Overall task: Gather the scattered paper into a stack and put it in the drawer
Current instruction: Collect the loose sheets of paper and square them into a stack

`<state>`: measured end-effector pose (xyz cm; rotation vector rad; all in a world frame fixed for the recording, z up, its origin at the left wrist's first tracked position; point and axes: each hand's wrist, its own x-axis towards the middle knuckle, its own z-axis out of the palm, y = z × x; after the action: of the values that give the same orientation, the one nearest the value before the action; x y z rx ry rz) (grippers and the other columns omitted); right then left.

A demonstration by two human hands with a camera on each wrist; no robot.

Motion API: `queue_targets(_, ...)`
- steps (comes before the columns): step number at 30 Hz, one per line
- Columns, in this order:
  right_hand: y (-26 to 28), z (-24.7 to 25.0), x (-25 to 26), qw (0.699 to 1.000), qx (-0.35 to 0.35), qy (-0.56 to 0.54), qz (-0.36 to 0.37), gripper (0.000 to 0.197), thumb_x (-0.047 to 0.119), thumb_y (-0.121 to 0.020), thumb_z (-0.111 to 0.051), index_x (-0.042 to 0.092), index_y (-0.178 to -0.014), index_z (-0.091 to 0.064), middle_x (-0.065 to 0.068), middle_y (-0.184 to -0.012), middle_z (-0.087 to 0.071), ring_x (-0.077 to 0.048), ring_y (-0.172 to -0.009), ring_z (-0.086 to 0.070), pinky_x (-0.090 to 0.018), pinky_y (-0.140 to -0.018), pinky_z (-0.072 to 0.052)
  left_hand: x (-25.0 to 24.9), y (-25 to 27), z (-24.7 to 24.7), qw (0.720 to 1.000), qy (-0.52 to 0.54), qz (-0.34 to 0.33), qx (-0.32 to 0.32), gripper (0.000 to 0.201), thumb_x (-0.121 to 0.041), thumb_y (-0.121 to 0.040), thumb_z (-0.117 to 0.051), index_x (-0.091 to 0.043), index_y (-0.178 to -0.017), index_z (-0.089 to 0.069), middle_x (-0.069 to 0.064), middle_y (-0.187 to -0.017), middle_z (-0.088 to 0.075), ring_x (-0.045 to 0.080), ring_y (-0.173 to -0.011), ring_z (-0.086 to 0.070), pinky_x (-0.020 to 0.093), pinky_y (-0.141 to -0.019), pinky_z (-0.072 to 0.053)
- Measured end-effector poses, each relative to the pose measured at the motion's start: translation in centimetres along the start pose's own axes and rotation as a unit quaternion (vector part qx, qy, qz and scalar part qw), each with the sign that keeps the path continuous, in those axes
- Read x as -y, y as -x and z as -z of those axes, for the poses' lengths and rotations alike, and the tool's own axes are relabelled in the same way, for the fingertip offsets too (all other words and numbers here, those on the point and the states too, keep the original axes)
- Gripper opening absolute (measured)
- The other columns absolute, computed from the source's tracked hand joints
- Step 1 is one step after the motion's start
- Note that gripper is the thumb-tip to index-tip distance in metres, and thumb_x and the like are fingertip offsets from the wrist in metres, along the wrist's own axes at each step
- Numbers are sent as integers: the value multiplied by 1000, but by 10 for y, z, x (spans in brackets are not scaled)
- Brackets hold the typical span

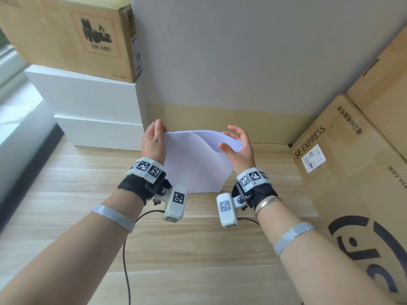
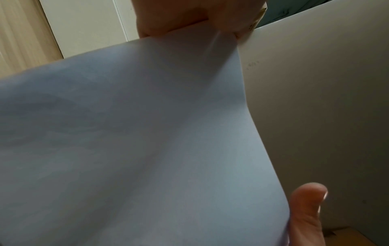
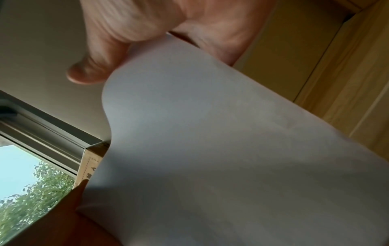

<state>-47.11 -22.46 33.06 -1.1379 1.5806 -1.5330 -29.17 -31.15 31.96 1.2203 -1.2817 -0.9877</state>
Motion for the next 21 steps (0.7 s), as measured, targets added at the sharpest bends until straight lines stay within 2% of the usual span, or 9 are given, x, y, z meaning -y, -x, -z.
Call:
queue_targets(3, 1, -1, 0, 1000, 9, -18, -2, 90, 83, -32, -68, 42, -109, -46, 10, -105, -60, -11, -110, -55, -36, -99, -43, -1, -1, -1, 1000, -6, 2, -8, 43, -24, -100, -32, -21, -58, -37, -5, -59, -34, 7, -56, -32, 19, -54, -27)
queue_targets(6, 1, 1, 2, 1000, 1, -24, -7, 100, 87, -34, -63, 41, -119, -40, 11, -108, -57, -8, -112, -52, -35, -99, -44, -3, -3, -4, 1000, -14, 10, -20, 43, -25, -100, -33, -21, -58, -36, -5, -59, -34, 7, -56, -32, 15, -52, -27)
queue_targets(9, 0, 4, 4, 1000, -9, -29, 1, 91, 86, -41, -62, 42, -118, -41, 10, -106, -59, -9, -112, -51, -48, -111, -33, -3, -6, -7, 999, -2, 21, -32, 43, -26, -100, -35, -21, -57, -36, -5, -58, -32, 8, -55, -31, 17, -52, -27)
queue_targets(13, -2, 11, 1, 997, 13, -75, -22, 92, 74, -39, -76, 41, -118, -42, -7, -112, -56, -21, -110, -49, -50, -108, -33, -5, -9, -9, 999, -15, 21, -35, 43, -26, -100, -35, -20, -57, -35, -5, -58, -31, 7, -54, -30, 11, -46, -27)
queue_targets(15, -1, 15, 1, 996, 31, -76, -35, 86, 56, -46, -85, 44, -120, -43, -13, -119, -51, -23, -110, -49, -46, -107, -37, -6, -10, -9, 999, -13, 22, -37, 43, -27, -100, -35, -20, -57, -35, -5, -58, -31, 7, -54, -30, 11, -45, -27)
queue_targets(16, 0, 16, 1, 997, 31, -55, -41, 82, 38, -54, -88, 42, -122, -42, -11, -119, -52, -18, -107, -53, -40, -105, -42, -6, -10, -10, 999, -13, 22, -38, 43, -27, -100, -34, -20, -57, -35, -5, -58, -32, 7, -55, -30, 11, -46, -27)
queue_targets(18, -3, 19, -6, 999, 19, 24, -40, 76, 4, -65, -81, 29, -128, -45, 0, -103, -56, 3, -84, -56, -18, -88, -48, -5, -10, -10, 999, -1, 27, -36, 43, -28, -100, -34, -20, -58, -36, -5, -59, -34, 7, -55, -32, 12, -49, -27)
queue_targets(19, -4, 20, -10, 997, 7, 66, -39, 70, -2, -68, -77, 24, -127, -49, 6, -93, -55, 9, -69, -52, -9, -75, -45, -5, -9, -10, 999, 14, 31, -34, 43, -30, -100, -33, -20, -58, -36, -5, -60, -34, 8, -56, -32, 16, -53, -29)
queue_targets(21, -6, 18, -15, 994, 1, 99, -51, 49, -2, -73, -74, 17, -115, -59, 5, -89, -58, 2, -65, -51, -10, -68, -42, -3, -7, -8, 998, 49, 35, -16, 42, -33, -101, -29, -21, -61, -37, -4, -62, -36, 9, -57, -34, 22, -58, -29)
